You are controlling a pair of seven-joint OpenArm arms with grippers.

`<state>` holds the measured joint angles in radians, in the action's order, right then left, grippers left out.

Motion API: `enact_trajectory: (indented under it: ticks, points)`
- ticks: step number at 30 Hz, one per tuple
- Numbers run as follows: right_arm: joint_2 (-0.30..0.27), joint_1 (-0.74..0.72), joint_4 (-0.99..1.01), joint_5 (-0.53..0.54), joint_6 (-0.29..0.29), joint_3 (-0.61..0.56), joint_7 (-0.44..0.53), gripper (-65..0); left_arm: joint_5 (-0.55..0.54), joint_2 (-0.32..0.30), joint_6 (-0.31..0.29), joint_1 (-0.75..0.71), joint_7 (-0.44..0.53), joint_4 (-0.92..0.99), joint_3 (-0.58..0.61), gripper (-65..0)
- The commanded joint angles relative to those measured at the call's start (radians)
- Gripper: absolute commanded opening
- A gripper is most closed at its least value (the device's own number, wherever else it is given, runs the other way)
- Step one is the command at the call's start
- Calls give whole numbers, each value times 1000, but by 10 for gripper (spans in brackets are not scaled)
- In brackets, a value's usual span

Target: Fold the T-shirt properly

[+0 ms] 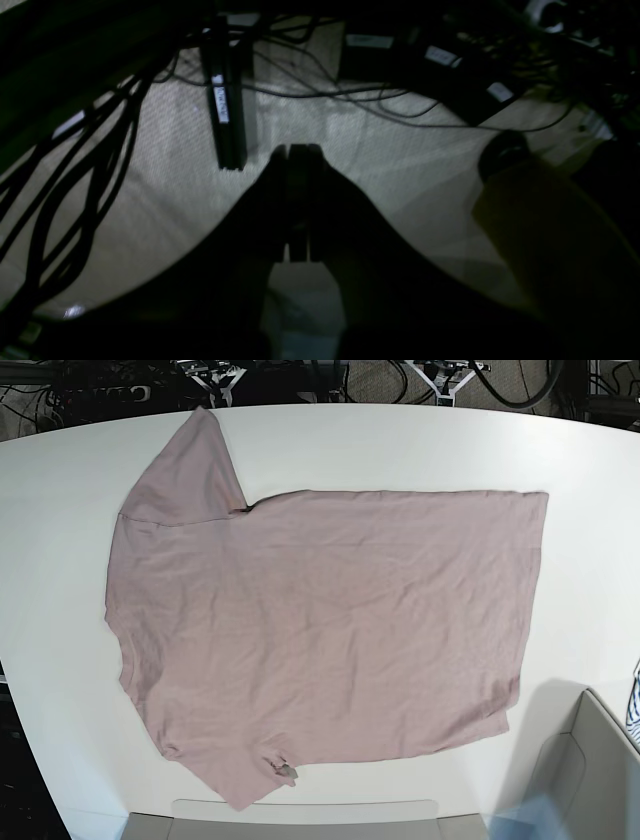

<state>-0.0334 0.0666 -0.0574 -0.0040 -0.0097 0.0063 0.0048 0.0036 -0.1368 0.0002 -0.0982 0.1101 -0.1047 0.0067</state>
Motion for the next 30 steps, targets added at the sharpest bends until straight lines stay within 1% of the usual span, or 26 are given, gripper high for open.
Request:
enact_trajectory:
  ticks: [1, 8, 22, 28, 30]
  points:
    - [2, 8, -19, 2, 4, 2, 7, -648, -1, -2, 5, -8, 7, 0, -4, -649]
    - [5, 57, -57, 2, 4, -6, 5, -648, 2, -5, 4, -10, 17, 0, 3, -649]
    - [2, 81, -60, -3, 6, -9, 7, -649, -1, -4, 4, -11, 17, -5, -4, -649]
    - [2, 124, -155, -3, 6, -9, 1, -649, -3, -2, 4, -18, 17, -7, -6, -649]
    - [2, 128, -164, -3, 6, -9, 1, -648, -3, -2, 4, -24, 6, -33, -6, -649]
